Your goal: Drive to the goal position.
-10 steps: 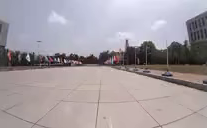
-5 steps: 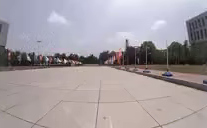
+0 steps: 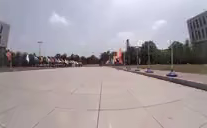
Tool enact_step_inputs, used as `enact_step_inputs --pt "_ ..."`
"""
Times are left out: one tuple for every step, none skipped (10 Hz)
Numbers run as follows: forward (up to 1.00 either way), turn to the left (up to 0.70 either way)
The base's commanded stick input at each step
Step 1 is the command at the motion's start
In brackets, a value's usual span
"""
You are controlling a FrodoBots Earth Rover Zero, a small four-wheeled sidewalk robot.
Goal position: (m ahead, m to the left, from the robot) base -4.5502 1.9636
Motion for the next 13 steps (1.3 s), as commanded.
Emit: enact_step_inputs --pt "1.00 0.00" --pt "1.00 0.00" --pt "1.00 0.00" --pt "1.00 0.00" --pt "1.00 0.00" --pt "1.00 0.00" --pt "0.38 0.00" --pt "0.09 0.39" --pt "0.02 0.85" --pt "0.00 1.00" --pt "0.00 1.00" --pt "0.00 1.00" --pt "0.00 1.00"
